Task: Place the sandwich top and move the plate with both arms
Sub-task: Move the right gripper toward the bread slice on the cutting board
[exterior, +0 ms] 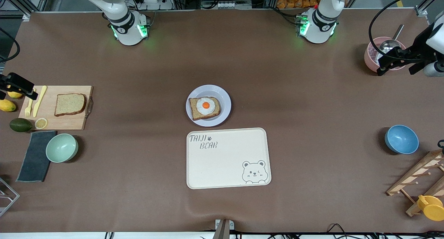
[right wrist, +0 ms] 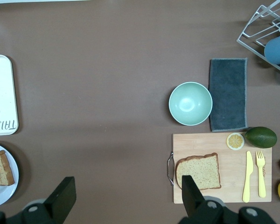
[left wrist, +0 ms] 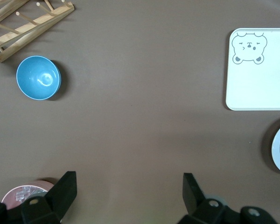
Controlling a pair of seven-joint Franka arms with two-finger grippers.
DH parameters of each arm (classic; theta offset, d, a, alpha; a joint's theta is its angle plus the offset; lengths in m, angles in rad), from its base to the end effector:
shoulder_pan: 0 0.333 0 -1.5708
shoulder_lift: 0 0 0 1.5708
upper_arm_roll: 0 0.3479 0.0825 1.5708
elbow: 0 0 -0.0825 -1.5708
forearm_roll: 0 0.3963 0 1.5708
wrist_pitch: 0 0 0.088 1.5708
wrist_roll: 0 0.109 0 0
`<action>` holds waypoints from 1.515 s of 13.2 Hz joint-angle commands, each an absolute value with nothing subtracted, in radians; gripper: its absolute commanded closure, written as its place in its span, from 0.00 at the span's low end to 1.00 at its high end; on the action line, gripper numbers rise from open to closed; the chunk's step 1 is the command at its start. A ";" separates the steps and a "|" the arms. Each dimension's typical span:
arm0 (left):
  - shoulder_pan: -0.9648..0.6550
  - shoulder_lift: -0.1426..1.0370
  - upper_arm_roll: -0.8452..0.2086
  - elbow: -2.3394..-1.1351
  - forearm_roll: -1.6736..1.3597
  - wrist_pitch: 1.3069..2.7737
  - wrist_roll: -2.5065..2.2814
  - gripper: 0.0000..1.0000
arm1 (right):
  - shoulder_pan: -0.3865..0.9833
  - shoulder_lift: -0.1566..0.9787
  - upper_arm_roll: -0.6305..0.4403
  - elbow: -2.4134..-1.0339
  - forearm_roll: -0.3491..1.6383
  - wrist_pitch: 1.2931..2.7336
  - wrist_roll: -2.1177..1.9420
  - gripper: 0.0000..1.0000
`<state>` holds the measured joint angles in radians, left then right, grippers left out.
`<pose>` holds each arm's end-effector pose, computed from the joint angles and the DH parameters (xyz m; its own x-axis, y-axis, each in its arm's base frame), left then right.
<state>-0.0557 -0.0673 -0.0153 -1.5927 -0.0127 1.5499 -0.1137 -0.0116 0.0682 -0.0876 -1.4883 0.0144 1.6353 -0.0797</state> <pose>0.5402 -0.0402 0.6793 0.9988 0.0424 0.0230 0.0421 -0.9990 0.0144 0.5947 -0.0556 0.6610 0.9967 -0.0194 0.0794 -0.0193 -0.9998 -0.0021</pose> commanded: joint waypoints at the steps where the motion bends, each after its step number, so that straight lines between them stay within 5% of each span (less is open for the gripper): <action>1: -0.054 -0.063 -0.018 -1.577 0.009 1.534 -0.110 0.00 | -0.003 0.067 -0.092 -1.486 0.011 1.628 -0.081 0.00; 15: -0.061 -0.023 -0.026 -1.588 0.008 1.539 -0.115 0.00 | -0.118 0.097 -0.097 -1.585 0.014 1.647 -0.084 0.00; 20: -0.055 -0.025 -0.026 -1.582 0.008 1.542 -0.117 0.00 | -0.173 0.118 -0.097 -1.670 0.012 1.759 -0.127 0.00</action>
<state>-0.0571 -0.0182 -0.0232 -1.5939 -0.0127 1.5484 -0.1138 -0.1501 0.1265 -0.1071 -1.6290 0.0142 1.7146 -0.0960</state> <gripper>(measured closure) 0.000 0.000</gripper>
